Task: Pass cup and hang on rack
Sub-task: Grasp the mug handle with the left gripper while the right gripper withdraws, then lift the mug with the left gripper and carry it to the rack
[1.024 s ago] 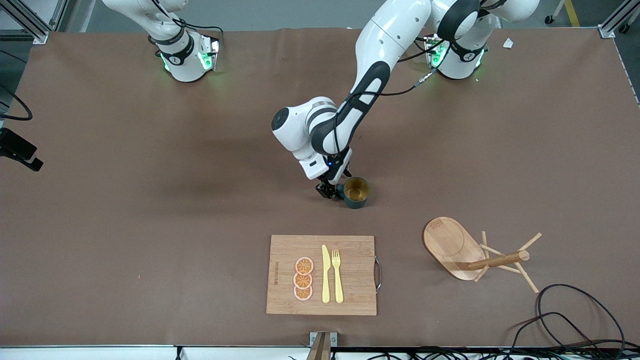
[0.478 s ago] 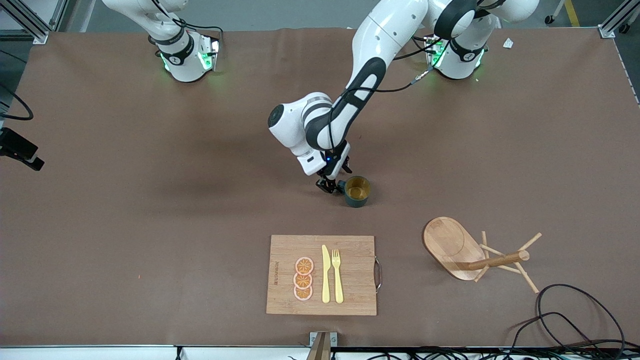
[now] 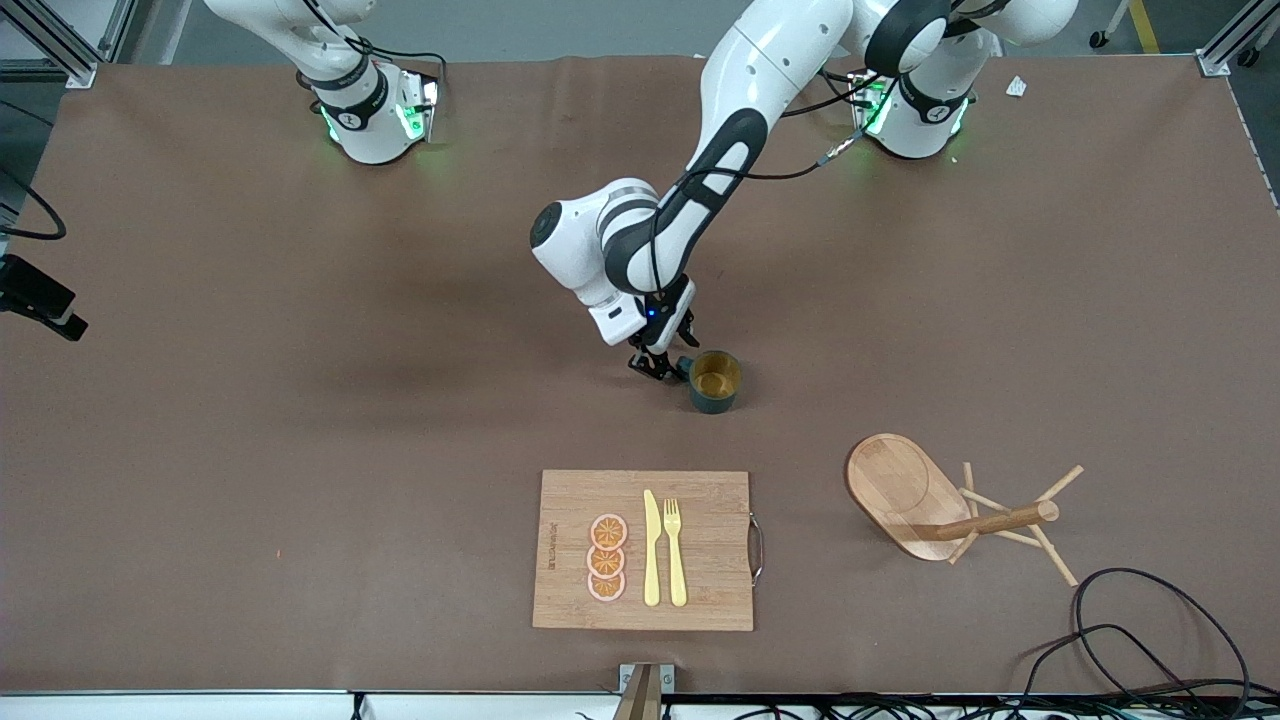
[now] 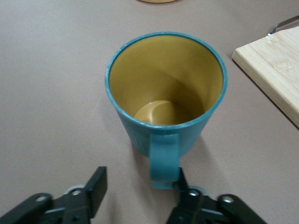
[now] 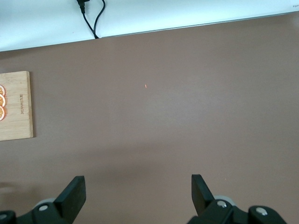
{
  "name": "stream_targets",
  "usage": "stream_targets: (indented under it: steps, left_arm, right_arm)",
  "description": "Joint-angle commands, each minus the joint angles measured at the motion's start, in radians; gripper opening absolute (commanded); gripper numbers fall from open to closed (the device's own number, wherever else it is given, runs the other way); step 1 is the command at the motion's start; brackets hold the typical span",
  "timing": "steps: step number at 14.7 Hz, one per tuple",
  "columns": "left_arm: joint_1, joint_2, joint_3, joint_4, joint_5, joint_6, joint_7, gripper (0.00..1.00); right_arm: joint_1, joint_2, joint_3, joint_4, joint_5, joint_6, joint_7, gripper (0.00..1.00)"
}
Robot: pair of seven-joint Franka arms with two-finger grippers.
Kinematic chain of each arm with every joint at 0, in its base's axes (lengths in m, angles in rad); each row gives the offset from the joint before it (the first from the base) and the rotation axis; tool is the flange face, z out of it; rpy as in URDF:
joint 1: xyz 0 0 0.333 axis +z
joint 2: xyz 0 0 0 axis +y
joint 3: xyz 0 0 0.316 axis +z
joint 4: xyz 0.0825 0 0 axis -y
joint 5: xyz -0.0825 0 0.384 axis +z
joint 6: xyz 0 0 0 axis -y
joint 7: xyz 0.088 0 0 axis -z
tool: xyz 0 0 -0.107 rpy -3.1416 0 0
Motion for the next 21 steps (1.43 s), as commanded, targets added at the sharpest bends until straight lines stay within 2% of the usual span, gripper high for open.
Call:
stream_targets:
  steps: [1,3,5,11,16,18,21]
  left_arm:
    - [-0.010,-0.007,0.009,0.005,0.015,-0.019,-0.002,0.54]
    - [-0.010,-0.007,0.010,0.005,0.017,-0.019,0.001,0.49]
    - [-0.010,-0.009,0.013,0.008,0.017,-0.016,0.044,0.32]
    - [-0.003,-0.042,0.018,0.008,0.017,-0.009,0.076,0.04]
    - [0.072,-0.182,0.003,0.007,-0.023,-0.010,0.182,0.01]
    - [0.119,-0.258,0.004,0.005,-0.099,-0.010,0.254,0.01]
    - [0.225,-0.398,0.006,0.004,-0.279,-0.015,0.442,0.01]
  right_arm:
    - [0.000,-0.030,0.004,-0.028,-0.009,0.006,-0.005,1.00]
    - [0.000,-0.030,0.004,-0.028,-0.009,0.007,-0.005,1.00]
    - [0.000,-0.030,0.004,-0.028,-0.009,0.006,-0.005,1.00]
    - [0.000,-0.031,0.004,-0.028,-0.009,0.006,-0.005,1.00]
    - [0.000,-0.030,0.004,-0.028,-0.009,0.006,-0.005,1.00]
    - [-0.001,-0.030,0.004,-0.028,-0.009,0.006,-0.005,1.00]
    - [-0.001,-0.030,0.004,-0.028,-0.008,0.006,-0.005,1.00]
